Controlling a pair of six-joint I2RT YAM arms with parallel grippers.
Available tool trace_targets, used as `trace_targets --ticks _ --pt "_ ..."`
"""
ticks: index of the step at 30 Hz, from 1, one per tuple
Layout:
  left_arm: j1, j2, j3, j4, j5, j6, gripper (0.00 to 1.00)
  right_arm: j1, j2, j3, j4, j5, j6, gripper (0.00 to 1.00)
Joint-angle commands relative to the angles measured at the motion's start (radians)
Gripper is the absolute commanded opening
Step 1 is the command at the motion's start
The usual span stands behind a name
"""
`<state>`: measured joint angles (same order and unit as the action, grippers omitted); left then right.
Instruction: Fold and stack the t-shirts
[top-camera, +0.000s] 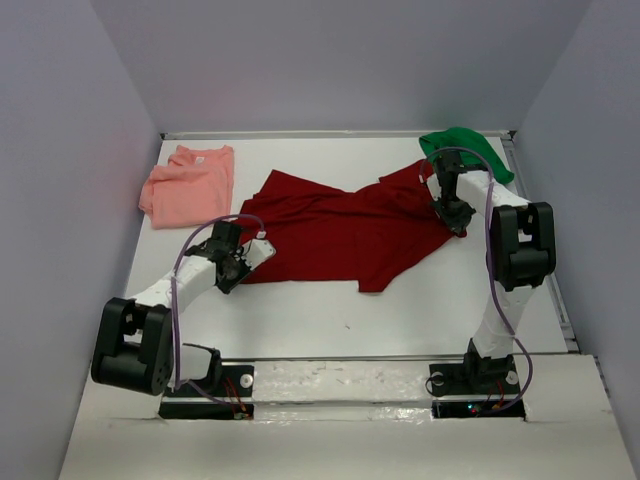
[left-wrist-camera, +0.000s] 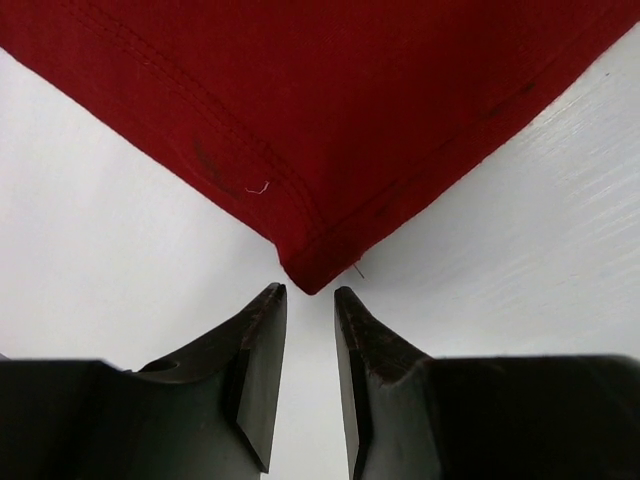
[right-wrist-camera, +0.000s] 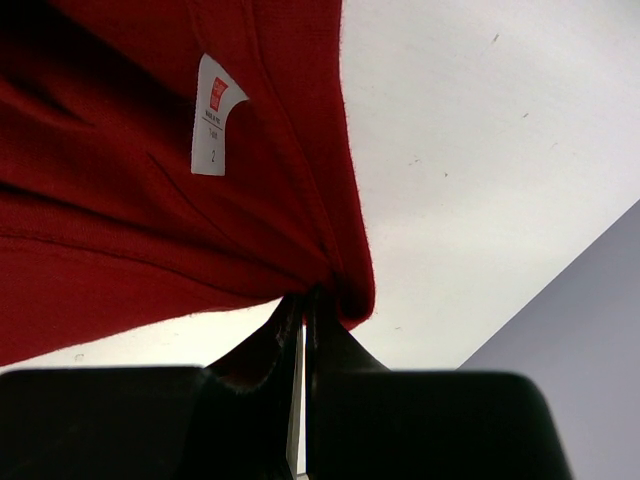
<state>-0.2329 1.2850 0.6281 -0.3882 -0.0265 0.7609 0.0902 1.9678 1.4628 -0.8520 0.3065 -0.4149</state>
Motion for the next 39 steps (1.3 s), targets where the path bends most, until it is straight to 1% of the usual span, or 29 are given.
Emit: trace_targets --ticks 1,2,3,6,10,14,15,18,22,24,26,27,29,30,32,33,35,36,37,38,39 --pt "0.006 0.028 -0.007 0.009 0.017 0.011 0.38 -0.010 -0.004 0.010 0.010 0.008 0.001 0.00" --pt "0.006 0.036 -0.008 0.014 0.017 0.008 0.38 -0.010 -0.006 0.010 0.008 0.006 0.001 0.00" --pt "0.007 0.052 -0.008 0.021 0.016 0.006 0.33 -0.010 -0.006 0.011 0.008 0.006 0.001 0.00" --pt "0.006 0.079 -0.004 0.026 0.022 -0.002 0.24 -0.010 -0.006 0.013 0.004 0.003 0.002 0.00" --pt "0.006 0.088 -0.004 0.046 0.022 -0.017 0.00 -0.010 -0.004 0.018 -0.002 0.000 0.002 0.00" --pt "0.006 0.059 0.016 0.043 0.019 -0.032 0.00 -0.010 -0.007 0.030 -0.009 0.000 0.004 0.00" --pt "0.006 0.030 0.022 0.043 0.013 -0.035 0.00 -0.010 -0.010 0.031 -0.010 -0.001 0.004 0.00" --pt "0.006 -0.038 0.059 0.061 -0.056 -0.052 0.00 -0.010 -0.024 0.053 -0.012 -0.009 0.007 0.00" --pt "0.006 -0.119 0.186 0.068 -0.101 -0.092 0.00 -0.010 -0.093 0.093 -0.004 -0.058 0.008 0.00" --pt "0.006 -0.151 0.223 0.124 -0.122 -0.130 0.00 -0.010 -0.125 0.109 0.025 -0.081 0.010 0.00" --pt "0.007 -0.153 0.272 0.185 -0.199 -0.164 0.00 -0.010 -0.158 0.140 0.065 -0.090 0.007 0.00" --pt "0.007 -0.132 0.288 0.240 -0.249 -0.188 0.00 -0.010 -0.161 0.154 0.077 -0.084 0.004 0.00" --pt "0.009 -0.093 0.358 0.276 -0.280 -0.210 0.00 -0.010 -0.156 0.209 0.120 -0.075 -0.002 0.00" --pt "0.007 -0.037 0.386 0.279 -0.309 -0.237 0.00 -0.010 -0.147 0.232 0.131 -0.061 -0.004 0.00" --pt "0.009 0.023 0.476 0.273 -0.323 -0.262 0.00 -0.010 -0.118 0.327 0.148 -0.055 -0.010 0.00" --pt "0.009 0.077 0.499 0.282 -0.341 -0.273 0.00 -0.010 -0.080 0.365 0.151 -0.050 -0.010 0.00" --pt "0.009 0.123 0.567 0.299 -0.366 -0.294 0.00 -0.010 -0.041 0.442 0.160 -0.050 -0.010 0.00" --pt "0.009 0.167 0.588 0.320 -0.394 -0.305 0.00 -0.020 0.000 0.517 0.175 -0.056 -0.012 0.00" --pt "0.010 0.187 0.631 0.331 -0.411 -0.310 0.00 -0.020 0.023 0.551 0.197 -0.056 -0.015 0.00" --pt "0.010 0.209 0.657 0.354 -0.429 -0.314 0.00 -0.020 0.046 0.623 0.205 -0.056 -0.018 0.00" --pt "0.010 0.249 0.682 0.360 -0.456 -0.318 0.00 -0.032 0.095 0.663 0.211 -0.058 -0.018 0.00"
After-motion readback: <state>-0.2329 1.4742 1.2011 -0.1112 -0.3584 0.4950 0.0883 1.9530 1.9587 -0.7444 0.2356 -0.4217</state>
